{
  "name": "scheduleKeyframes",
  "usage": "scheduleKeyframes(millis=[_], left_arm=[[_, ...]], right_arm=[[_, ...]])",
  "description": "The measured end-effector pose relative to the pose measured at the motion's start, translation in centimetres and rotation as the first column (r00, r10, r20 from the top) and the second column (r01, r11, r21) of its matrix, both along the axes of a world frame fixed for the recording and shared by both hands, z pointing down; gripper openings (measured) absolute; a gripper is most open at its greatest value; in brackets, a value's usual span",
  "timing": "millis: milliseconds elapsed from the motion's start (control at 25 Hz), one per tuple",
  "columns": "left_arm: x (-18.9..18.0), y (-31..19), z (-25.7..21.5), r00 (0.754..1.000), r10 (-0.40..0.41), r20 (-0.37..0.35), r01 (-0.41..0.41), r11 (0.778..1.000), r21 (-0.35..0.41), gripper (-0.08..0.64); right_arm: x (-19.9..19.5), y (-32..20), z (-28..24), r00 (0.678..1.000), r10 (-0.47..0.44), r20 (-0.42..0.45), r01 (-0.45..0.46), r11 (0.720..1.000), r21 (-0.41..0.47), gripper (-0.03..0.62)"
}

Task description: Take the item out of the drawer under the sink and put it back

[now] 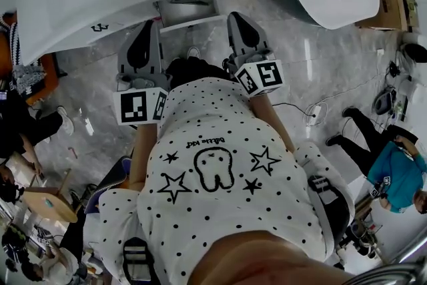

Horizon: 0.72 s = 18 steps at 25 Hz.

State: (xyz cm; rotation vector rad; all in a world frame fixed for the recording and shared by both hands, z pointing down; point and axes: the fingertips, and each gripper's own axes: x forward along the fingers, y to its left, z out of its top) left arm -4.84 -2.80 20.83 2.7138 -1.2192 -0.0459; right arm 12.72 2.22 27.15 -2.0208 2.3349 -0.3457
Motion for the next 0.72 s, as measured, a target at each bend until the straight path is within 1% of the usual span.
scheduleKeyframes(millis=[120,280,440,560,720], left_arm=[[-0.9,0.1,-0.1,1.000,-0.008,0.002,0.008,1.000,0.002,0.003],[-2.2,0.9,-0.4,1.000,-0.013,-0.005,0.013,1.000,-0.011,0.003],[-2.9,1.5,-0.4,1.000,0.019,0.002,-0.019,1.000,-0.018,0.003],[-3.1,2.1,-0.7,0.999,0.040,0.002,-0.040,0.999,-0.001,0.003],[-3.6,4.2,-0.7,0.997,0.073,0.006,-0.073,0.997,0.017,0.003]], right_arm=[[-1.0,-0.1,-0.4,1.000,-0.007,-0.004,0.007,1.000,0.006,0.012],[-2.7,1.0,-0.9,1.000,-0.018,-0.002,0.018,1.000,-0.001,0.012],[-4.8,2.2,-1.4,1.000,-0.028,0.010,0.028,1.000,-0.013,0.012],[-6.0,3.2,-1.9,0.999,-0.022,-0.038,0.022,1.000,-0.003,0.012],[-7.2,5.1,-1.8,0.996,0.017,-0.085,-0.019,1.000,-0.016,0.012]])
